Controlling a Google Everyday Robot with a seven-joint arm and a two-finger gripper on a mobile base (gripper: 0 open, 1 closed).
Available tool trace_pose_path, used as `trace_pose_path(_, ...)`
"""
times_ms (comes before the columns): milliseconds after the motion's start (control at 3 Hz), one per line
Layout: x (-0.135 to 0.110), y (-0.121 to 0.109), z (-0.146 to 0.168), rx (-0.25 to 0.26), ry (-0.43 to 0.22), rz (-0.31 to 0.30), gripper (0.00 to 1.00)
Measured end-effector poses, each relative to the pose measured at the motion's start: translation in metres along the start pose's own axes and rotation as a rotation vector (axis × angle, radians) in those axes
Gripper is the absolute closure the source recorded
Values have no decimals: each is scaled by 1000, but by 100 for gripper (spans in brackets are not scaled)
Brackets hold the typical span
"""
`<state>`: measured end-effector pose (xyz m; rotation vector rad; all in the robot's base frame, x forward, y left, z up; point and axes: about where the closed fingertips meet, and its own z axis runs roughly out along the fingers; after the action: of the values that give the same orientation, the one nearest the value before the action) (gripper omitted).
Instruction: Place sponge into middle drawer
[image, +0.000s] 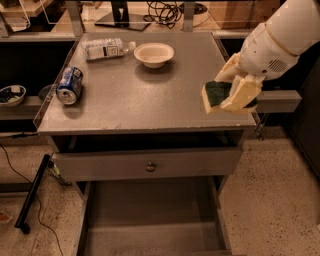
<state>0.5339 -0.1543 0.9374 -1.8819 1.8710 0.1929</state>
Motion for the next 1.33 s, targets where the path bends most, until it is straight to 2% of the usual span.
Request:
trace_pose_path(333,-2,4,23,18,-24,6,100)
trace_pose_path(667,6,44,73,-23,-30,37,100)
trace_pose_path(1000,8,49,74,-27,-29,47,100)
trace_pose_path(1333,22,74,79,-45,-20,109,100)
